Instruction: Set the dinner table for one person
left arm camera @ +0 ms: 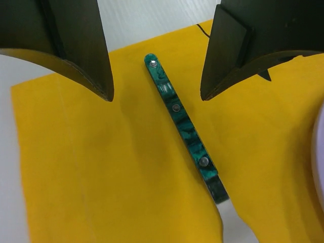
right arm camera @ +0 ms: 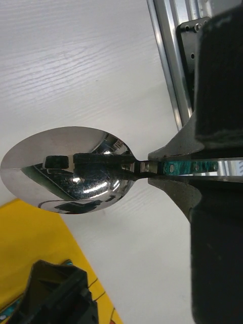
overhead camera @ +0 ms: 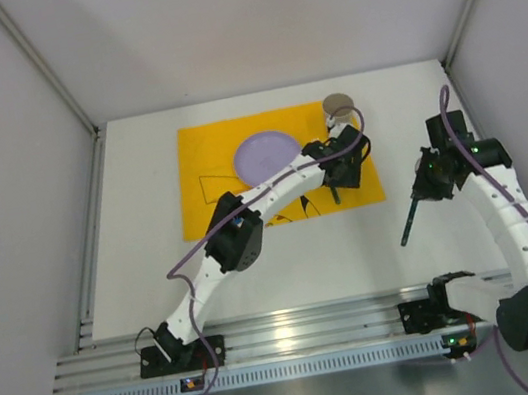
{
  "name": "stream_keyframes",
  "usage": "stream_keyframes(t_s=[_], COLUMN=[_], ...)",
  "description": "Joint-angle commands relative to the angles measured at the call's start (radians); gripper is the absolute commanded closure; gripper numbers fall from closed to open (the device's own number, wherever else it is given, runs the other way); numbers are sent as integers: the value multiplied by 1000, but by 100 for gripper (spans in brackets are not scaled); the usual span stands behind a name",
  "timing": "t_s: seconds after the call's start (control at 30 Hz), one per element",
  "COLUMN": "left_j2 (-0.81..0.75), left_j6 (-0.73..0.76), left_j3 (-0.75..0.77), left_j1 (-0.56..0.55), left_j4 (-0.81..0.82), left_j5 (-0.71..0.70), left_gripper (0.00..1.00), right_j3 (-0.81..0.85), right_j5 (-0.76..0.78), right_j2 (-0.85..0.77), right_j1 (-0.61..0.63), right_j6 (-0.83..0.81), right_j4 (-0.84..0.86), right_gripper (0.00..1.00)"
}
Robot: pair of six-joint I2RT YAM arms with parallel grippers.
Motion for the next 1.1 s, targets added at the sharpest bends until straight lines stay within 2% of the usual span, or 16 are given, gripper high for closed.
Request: stream_keyframes(t_s=[0.0,0.23,0.33,0.4,0.5,0.57,0.67,0.73,0.77,1.07], left_j2=[12,22,25,29,28,19,14,14,13,-66], left_j6=[-56,-96,-105,-111,-133,-147,-153,-151,-151,-153], left_j3=[29,-71,-99,-97,-92,-100,-103,-103,-102,-164], left_j1=[13,11,13,11,11,8,8,8,8,8], left_j4=[-77,-37,7,27,38,44,52,51,47,43], left_j5=[-178,-178,-152,-138,-121,-115,-106,-100,-98,-95], left_gripper=[26,28,32,42,52,53,60,72,75,76], right_j3=[-15,-4,11,17,28,34,40,43,43,34], right_j5=[-16,18,38,65,97,99,105,104,104,102], right_j2=[-63,-111,-115,-120,-121,-118,-108,-98,-95,-80], right_j1=[53,142,169,188,211,219,229,234,234,237], right_j6=[-19,-41,-53,-64,-73,-78,-81,-82,-85,-91], right_j4=[-69,-88,-102,-115,-131,-131,-126,-125,-120,-111], right_gripper=[100,100,100,100,100,100,100,100,100,100])
